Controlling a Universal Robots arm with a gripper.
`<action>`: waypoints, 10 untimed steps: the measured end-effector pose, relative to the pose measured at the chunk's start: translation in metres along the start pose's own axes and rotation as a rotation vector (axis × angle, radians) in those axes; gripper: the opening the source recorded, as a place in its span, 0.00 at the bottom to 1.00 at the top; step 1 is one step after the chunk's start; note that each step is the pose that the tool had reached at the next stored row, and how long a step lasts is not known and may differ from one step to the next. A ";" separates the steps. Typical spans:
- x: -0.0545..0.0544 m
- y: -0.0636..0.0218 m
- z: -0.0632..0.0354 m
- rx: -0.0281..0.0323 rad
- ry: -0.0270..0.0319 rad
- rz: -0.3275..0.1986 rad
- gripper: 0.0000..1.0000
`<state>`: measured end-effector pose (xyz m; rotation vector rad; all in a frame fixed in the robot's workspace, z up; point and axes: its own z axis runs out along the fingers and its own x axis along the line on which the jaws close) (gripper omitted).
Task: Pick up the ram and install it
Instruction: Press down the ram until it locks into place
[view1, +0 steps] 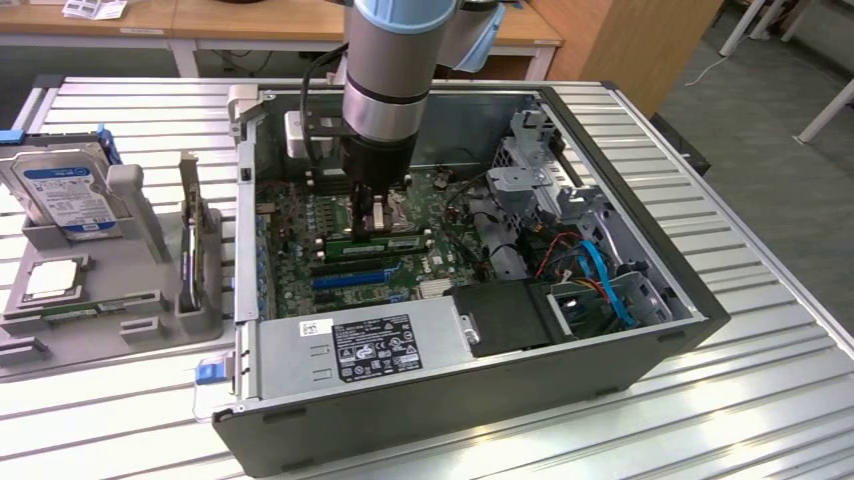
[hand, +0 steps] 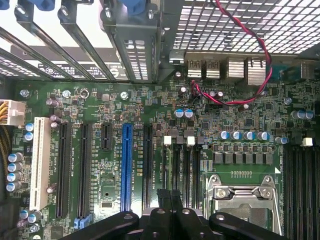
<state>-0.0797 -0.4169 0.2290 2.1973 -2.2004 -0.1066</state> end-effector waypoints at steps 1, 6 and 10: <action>0.000 0.0000 0.0000 0.0000 0.0000 0.000 0.10; 0.000 -0.0001 0.0017 0.0001 0.0000 0.000 0.10; 0.000 -0.0001 0.0021 0.0001 -0.0001 0.000 0.10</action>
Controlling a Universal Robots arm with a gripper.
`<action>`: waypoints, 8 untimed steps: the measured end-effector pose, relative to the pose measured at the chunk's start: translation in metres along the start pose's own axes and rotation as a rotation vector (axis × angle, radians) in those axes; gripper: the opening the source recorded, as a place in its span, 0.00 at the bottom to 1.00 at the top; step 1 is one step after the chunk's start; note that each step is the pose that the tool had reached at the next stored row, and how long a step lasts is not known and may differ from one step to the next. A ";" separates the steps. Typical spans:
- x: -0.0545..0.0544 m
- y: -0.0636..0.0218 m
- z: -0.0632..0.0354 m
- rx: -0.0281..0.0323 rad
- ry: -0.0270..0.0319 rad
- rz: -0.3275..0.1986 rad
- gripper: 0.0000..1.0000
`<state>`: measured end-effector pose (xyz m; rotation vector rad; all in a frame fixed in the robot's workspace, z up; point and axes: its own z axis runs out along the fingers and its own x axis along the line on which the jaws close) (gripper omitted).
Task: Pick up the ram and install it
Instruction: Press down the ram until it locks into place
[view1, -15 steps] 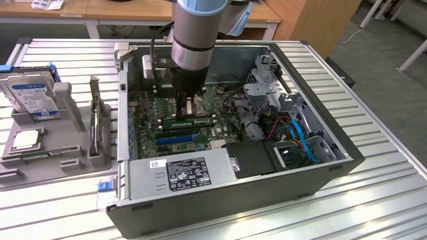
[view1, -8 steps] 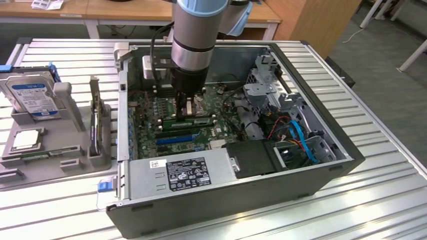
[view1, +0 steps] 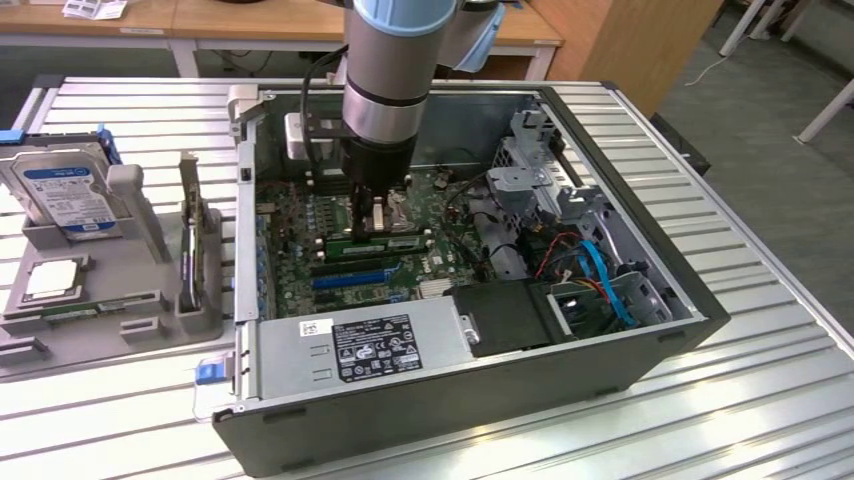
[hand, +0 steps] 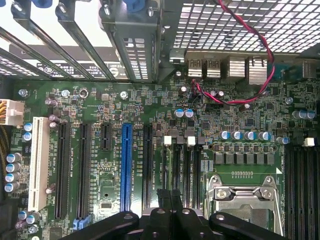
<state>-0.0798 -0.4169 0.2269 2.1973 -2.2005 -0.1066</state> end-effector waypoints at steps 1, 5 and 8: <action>0.000 0.0000 0.0000 0.0000 0.0000 0.000 0.10; 0.000 0.0000 0.0007 0.0000 0.0001 0.000 0.10; 0.000 -0.0001 0.0012 -0.0001 0.0001 0.000 0.10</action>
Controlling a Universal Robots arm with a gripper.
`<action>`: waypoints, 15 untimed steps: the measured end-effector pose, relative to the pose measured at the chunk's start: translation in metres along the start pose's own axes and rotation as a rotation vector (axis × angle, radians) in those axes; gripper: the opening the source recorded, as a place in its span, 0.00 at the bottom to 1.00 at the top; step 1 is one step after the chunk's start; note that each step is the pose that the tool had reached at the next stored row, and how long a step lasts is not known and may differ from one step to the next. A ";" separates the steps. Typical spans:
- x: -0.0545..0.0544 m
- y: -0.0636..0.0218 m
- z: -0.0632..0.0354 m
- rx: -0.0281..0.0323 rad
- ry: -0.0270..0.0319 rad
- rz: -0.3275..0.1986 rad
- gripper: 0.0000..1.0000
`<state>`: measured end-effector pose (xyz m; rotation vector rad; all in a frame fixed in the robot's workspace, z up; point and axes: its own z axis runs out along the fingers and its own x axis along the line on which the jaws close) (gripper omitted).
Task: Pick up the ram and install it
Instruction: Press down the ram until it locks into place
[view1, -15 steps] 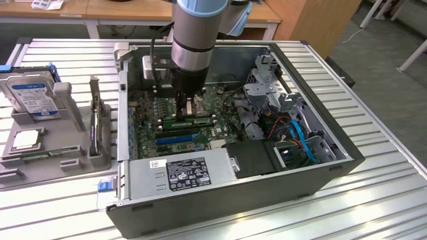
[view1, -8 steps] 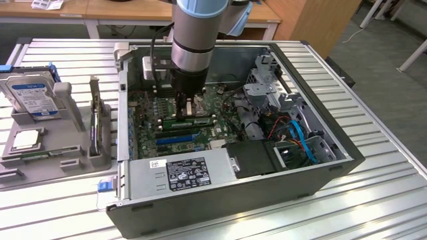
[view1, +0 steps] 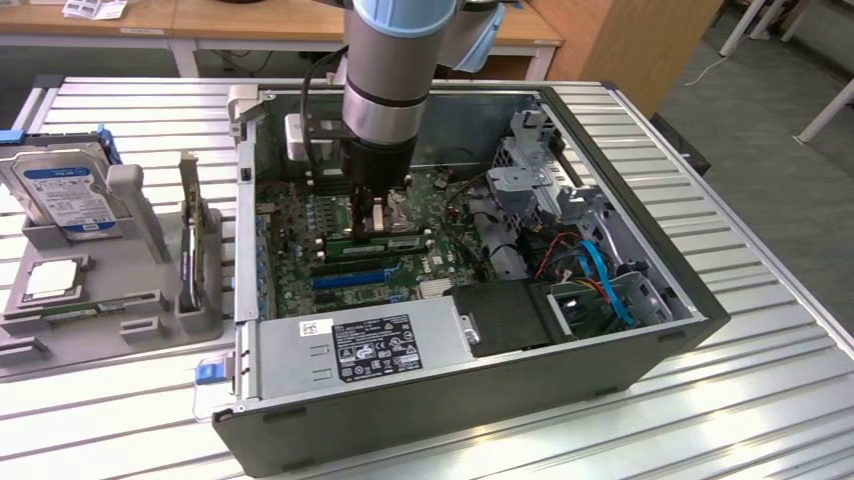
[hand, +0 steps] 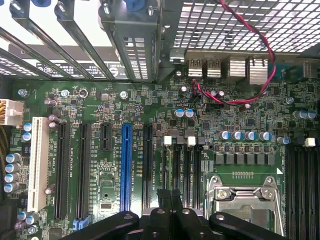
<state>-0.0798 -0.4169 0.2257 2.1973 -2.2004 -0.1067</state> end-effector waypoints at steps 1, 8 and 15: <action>0.000 0.0000 0.0001 0.0001 0.0000 0.000 0.10; 0.000 0.0000 0.0010 0.0001 0.0000 0.000 0.10; 0.000 -0.0001 0.0020 0.0001 0.0000 0.000 0.10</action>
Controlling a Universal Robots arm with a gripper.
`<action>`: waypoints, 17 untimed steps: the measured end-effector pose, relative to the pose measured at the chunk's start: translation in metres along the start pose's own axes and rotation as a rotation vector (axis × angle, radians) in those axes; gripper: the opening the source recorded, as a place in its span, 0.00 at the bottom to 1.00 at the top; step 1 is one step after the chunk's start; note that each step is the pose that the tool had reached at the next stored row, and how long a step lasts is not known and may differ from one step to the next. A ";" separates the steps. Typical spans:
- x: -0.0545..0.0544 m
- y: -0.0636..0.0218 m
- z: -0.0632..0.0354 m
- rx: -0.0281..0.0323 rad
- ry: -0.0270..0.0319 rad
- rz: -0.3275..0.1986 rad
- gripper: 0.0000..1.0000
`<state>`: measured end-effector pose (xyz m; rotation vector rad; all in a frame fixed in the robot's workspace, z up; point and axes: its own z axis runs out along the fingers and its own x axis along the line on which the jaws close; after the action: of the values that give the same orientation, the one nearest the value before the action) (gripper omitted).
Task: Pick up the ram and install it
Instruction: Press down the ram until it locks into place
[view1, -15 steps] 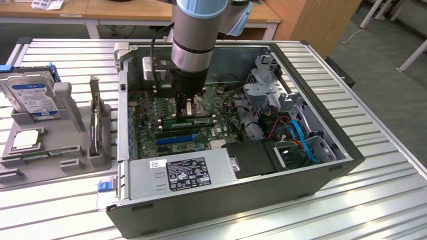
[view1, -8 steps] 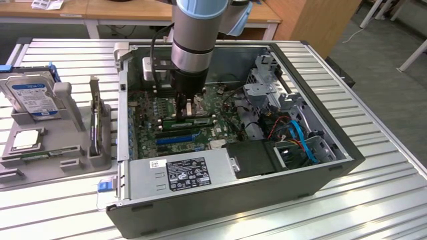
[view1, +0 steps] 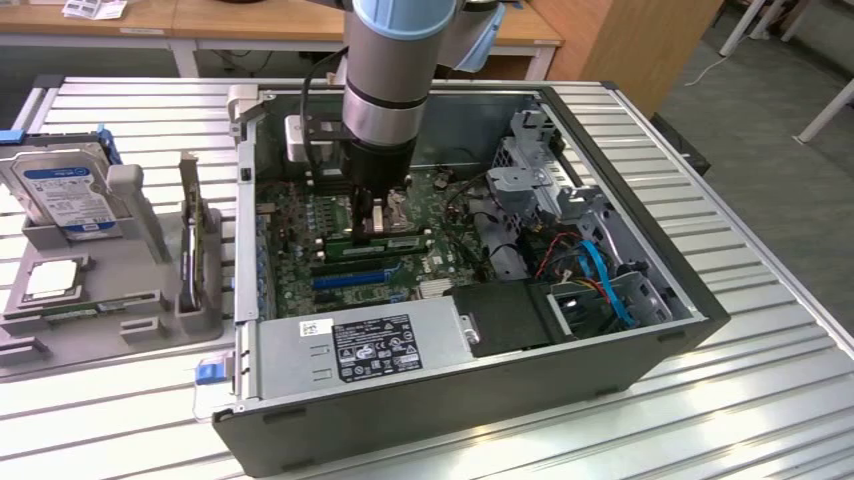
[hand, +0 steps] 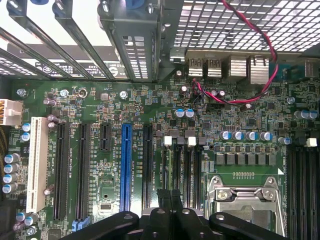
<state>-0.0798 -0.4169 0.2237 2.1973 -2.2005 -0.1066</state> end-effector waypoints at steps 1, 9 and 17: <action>0.000 0.0000 0.0001 0.0000 0.0000 0.000 0.10; 0.000 0.0001 0.0003 0.0000 0.0000 0.000 0.10; 0.000 0.0000 0.0006 0.0000 0.0000 0.000 0.10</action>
<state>-0.0799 -0.4169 0.2231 2.1973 -2.2005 -0.1066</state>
